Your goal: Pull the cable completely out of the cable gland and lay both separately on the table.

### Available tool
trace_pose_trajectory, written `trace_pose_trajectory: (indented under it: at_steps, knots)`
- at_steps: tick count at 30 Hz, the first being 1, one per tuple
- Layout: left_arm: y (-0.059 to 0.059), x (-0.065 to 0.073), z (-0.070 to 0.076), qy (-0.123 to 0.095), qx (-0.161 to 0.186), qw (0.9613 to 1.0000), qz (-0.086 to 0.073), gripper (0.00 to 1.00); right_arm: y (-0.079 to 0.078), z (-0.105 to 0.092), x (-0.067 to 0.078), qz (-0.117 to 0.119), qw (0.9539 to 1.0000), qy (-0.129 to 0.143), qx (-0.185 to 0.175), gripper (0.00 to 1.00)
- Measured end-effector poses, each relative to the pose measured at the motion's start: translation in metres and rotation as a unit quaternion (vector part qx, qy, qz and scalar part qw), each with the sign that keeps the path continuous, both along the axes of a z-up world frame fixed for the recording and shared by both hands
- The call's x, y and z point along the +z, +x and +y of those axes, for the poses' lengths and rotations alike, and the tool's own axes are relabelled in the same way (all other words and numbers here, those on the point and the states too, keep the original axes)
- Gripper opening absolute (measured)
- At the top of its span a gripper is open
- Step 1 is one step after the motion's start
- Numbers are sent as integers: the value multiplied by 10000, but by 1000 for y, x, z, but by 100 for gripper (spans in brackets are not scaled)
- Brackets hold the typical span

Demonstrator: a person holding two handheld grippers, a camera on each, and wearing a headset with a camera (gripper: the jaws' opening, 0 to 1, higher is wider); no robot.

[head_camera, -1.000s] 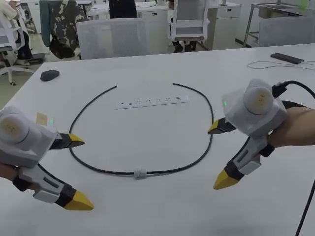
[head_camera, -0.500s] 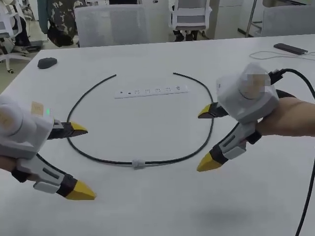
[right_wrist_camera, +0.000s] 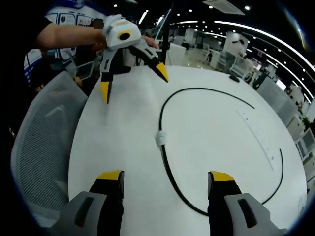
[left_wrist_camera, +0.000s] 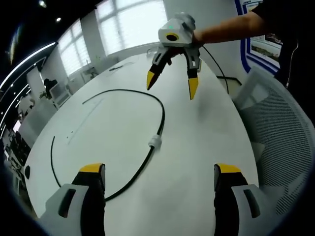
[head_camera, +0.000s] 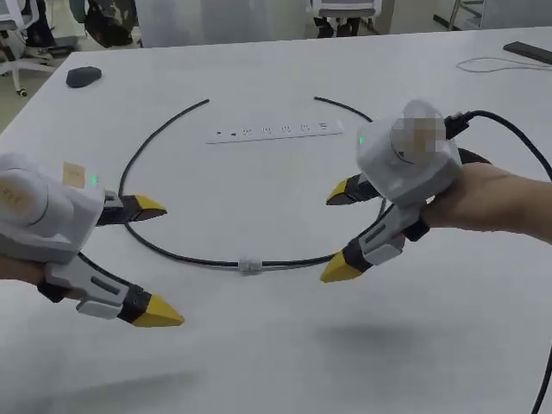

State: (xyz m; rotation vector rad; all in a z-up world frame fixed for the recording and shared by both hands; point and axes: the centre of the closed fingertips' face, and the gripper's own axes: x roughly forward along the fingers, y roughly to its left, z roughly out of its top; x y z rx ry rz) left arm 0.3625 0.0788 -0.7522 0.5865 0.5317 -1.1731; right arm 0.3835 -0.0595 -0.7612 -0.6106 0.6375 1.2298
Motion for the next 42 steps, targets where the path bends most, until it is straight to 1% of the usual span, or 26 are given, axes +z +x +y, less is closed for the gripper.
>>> trace_pose_trajectory:
  at_steps: [2, 4, 7, 8, 9, 10, 11, 14, 15, 17, 20, 23, 26, 29, 32, 34, 35, 36, 37, 39, 42]
  knots:
    - [0, -2, -4, -78, -9, 10000, 53, 90, 3, 8, -4, 16, 9999, 122, -74, 65]
    - [1, -7, -6, -77, -12, 9999, 133, 88, 3, 16, -9, 27, 9998, 169, -46, 60]
    - [4, -14, -8, -76, 9, 9998, 202, 91, 6, 27, -15, 20, 9997, 235, -31, 54]
    - [4, -14, -8, -87, 19, 9997, 218, 91, 7, 29, -16, 6, 9997, 250, -42, 54]
    - [4, -16, -9, -106, 29, 9996, 257, 90, 9, 33, -20, 55, 9995, 300, -67, 54]
    - [4, -18, -10, -126, 40, 9995, 296, 90, 11, 37, -24, 104, 9993, 351, -92, 50]
    - [4, -19, -11, -145, 50, 9993, 335, 90, 13, 41, -27, 153, 9990, 401, -117, 49]
    - [5, -22, -16, -287, 132, 9987, 388, 91, 19, 50, -37, 214, 9982, 537, -174, 44]
    - [1, -22, -20, -434, 183, 9975, 536, 92, 19, 53, -40, 240, 9981, 544, -158, 43]
    - [-5, -20, -28, -728, 286, 9935, 831, 92, 19, 58, -46, 292, 9979, 559, -125, 41]
    - [-6, -24, -32, -732, 184, 9951, 643, 92, 16, 64, -54, 341, 9981, 507, -11, 37]
    - [-4, -32, -31, -776, 320, 9936, 753, 92, 16, 70, -58, 308, 9983, 483, 88, 35]
    - [-1, -35, -30, -858, 423, 9927, 740, 91, 16, 73, -62, 325, 9982, 488, 140, 33]
    - [1, -36, -29, -883, 460, 9922, 744, 90, 19, 75, -66, 344, 9980, 512, 112, 30]
    - [4, -36, -26, -874, 529, 9921, 723, 92, 22, 79, -69, 324, 9978, 555, 154, 28]
    - [6, -35, -25, -917, 603, 9910, 764, 96, 26, 81, -71, 291, 9977, 581, 193, 21]
    - [7, -34, -25, -939, 639, 9904, 784, 96, 27, 81, -73, 275, 9976, 594, 213, 16]
    - [6, -32, -25, -976, 649, 9900, 781, 93, 26, 82, -73, 258, 9976, 596, 238, 12]
    - [6, -31, -26, -1013, 658, 9896, 779, 91, 24, 82, -72, 241, 9976, 598, 263, 9]
    - [6, -29, -27, -1079, 672, 9887, 791, 90, 22, 84, -71, 234, 9975, 609, 268, 9]
    - [6, -27, -29, -1168, 715, 9869, 854, 84, 19, 84, -70, 260, 9976, 606, 222, 9]
